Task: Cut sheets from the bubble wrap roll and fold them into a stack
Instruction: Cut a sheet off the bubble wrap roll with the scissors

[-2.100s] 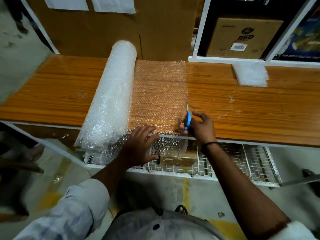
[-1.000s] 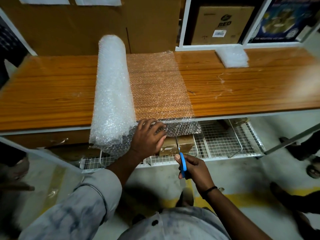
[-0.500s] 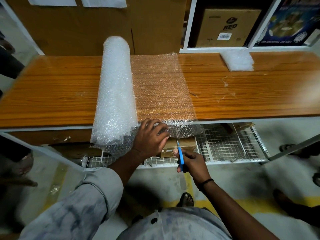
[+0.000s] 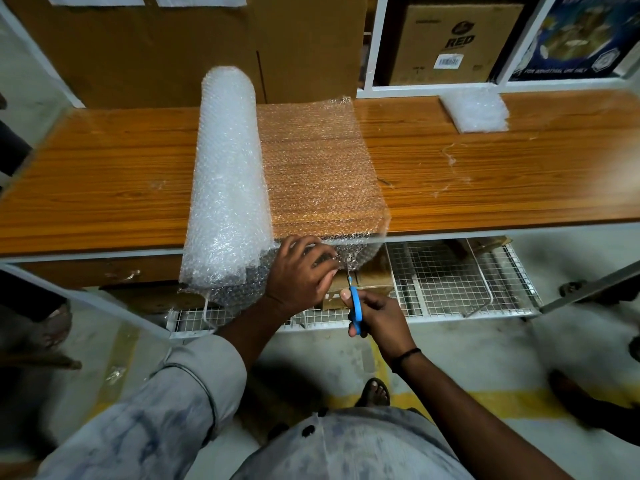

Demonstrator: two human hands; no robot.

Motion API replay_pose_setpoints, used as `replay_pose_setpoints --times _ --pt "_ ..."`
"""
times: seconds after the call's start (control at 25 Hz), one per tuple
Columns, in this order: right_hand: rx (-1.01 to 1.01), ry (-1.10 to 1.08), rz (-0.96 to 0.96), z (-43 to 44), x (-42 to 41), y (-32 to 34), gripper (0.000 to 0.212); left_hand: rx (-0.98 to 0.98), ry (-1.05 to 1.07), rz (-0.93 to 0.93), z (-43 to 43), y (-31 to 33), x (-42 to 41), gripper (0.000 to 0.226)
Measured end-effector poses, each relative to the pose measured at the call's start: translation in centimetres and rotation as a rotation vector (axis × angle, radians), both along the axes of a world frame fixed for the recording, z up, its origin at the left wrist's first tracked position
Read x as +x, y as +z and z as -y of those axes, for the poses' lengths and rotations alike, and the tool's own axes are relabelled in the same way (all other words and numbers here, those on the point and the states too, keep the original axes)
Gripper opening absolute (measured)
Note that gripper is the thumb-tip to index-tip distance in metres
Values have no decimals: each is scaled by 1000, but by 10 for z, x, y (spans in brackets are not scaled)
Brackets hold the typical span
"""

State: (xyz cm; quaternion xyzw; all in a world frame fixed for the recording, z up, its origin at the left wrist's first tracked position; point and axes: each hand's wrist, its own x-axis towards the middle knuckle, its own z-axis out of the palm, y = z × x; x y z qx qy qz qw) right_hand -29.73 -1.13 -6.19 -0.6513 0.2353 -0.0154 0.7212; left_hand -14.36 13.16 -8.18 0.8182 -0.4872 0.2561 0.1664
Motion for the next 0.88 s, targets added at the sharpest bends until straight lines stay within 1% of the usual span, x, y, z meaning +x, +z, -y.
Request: replay_pose_setpoints --times 0.32,0.52,0.72,0.88 --pt "-22 6 38 -2 2 -6 20 -27 2 -37 -1 3 -2 12" --pt "-2 -25 18 -2 10 -1 29 -42 13 -58 -4 2 -4 13" --pt "-16 -29 25 0 24 6 24 -51 2 -69 -6 0 -4 16" --pt "-21 -20 58 0 33 11 28 -55 5 -72 -7 0 -2 19"
